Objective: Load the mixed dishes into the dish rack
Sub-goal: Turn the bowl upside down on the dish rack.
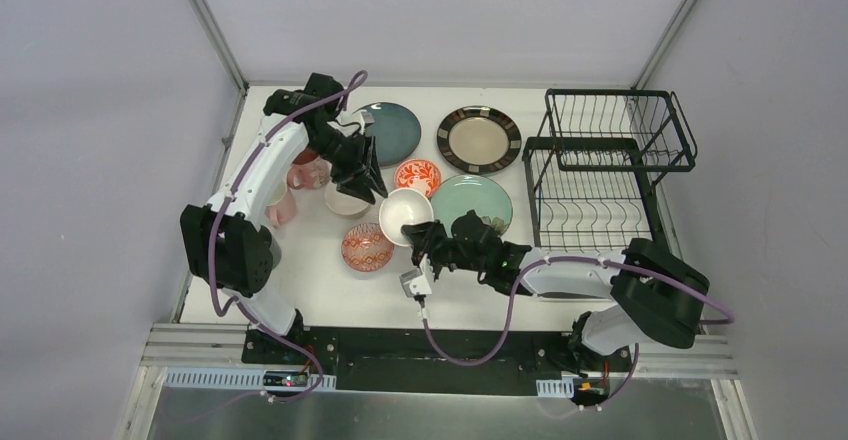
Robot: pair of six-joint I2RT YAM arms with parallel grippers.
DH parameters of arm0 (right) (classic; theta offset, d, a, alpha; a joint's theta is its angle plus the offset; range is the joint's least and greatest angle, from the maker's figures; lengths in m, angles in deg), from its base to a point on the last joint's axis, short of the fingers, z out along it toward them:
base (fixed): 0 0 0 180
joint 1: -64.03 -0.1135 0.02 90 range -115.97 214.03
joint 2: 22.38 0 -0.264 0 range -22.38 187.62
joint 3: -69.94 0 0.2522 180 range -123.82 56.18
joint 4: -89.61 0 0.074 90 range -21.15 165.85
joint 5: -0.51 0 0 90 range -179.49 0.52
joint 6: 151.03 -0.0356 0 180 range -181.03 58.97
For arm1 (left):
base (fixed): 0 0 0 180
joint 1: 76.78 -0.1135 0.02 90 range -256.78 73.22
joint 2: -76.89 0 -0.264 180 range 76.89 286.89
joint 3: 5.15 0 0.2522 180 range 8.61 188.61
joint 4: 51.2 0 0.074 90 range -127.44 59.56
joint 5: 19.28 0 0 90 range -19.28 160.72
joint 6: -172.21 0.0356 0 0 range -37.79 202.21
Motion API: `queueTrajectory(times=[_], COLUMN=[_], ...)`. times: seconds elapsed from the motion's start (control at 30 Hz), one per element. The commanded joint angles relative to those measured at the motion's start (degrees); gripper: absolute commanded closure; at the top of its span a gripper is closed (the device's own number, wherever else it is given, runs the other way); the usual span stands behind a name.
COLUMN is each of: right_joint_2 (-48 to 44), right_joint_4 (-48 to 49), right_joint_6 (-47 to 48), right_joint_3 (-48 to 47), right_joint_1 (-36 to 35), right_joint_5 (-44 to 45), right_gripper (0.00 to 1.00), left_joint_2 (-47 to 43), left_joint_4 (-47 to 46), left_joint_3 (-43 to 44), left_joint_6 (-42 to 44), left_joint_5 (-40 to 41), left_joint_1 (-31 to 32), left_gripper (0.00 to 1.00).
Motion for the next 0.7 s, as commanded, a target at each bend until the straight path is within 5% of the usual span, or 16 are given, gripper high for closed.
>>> queueTrajectory(times=[0.0, 0.3, 0.6, 0.67], right_joint_2=[-0.48, -2.47, -12.38, -15.66], right_joint_4=[4.63, 6.01, -2.01, -5.34], right_joint_6=[-4.24, -11.30, -45.46, -54.55], right_joint_3=[0.65, 2.55, -0.22, -0.94], right_joint_1=[-0.41, -0.43, 0.20, 0.95], right_joint_5=[0.40, 2.64, 7.11, 8.99], right_gripper=[0.89, 0.94, 0.98, 1.00], left_joint_2=[-1.86, -4.09, -12.89, -15.03], left_joint_4=[-2.33, -4.92, -13.77, -16.47], left_joint_3=[2.98, 2.12, -3.48, -6.27], left_joint_6=[-1.28, -1.29, -0.33, -1.00], left_joint_5=[1.25, 0.54, 1.28, 1.95], left_joint_1=[-1.22, -2.89, -2.92, -2.92], left_gripper=[0.59, 0.53, 0.28, 0.12])
